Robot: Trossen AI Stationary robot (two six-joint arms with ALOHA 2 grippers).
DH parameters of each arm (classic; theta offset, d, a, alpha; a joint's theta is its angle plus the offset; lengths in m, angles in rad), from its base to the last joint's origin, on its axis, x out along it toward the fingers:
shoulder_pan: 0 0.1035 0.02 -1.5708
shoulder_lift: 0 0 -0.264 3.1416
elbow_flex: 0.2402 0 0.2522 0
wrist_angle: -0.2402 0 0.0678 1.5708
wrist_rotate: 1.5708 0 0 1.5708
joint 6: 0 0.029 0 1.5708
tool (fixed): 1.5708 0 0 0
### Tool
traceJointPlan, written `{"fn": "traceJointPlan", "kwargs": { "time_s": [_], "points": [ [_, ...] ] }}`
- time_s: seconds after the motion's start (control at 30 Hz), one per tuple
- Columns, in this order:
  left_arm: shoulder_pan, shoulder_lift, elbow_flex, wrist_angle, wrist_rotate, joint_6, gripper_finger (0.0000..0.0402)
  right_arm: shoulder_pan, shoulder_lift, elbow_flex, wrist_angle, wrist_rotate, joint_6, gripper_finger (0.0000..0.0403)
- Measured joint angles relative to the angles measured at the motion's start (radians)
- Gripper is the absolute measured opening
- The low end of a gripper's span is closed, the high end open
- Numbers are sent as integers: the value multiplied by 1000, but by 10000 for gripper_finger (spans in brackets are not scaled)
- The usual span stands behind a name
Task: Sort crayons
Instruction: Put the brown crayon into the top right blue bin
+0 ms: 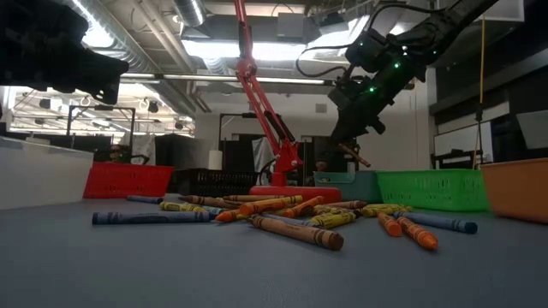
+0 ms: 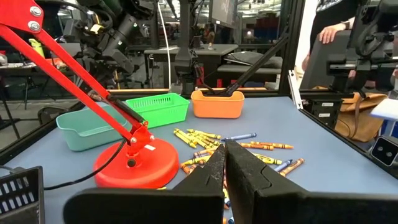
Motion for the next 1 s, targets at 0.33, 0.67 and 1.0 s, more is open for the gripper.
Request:
{"fn": "traceJointPlan", "kwargs": {
  "time_s": [0.33, 0.67, 1.0],
  "points": [
    [0, 0, 0, 180, 0, 0, 0, 0, 0, 0, -1, -9, 0, 66],
    [-1, 10, 0, 346, 1, 0, 0, 0, 1, 0, -1, -9, 8, 123],
    [-1, 135, 1, 568, 0, -1, 51, 0, 1, 0, -1, -9, 10, 124]
  ]
}}
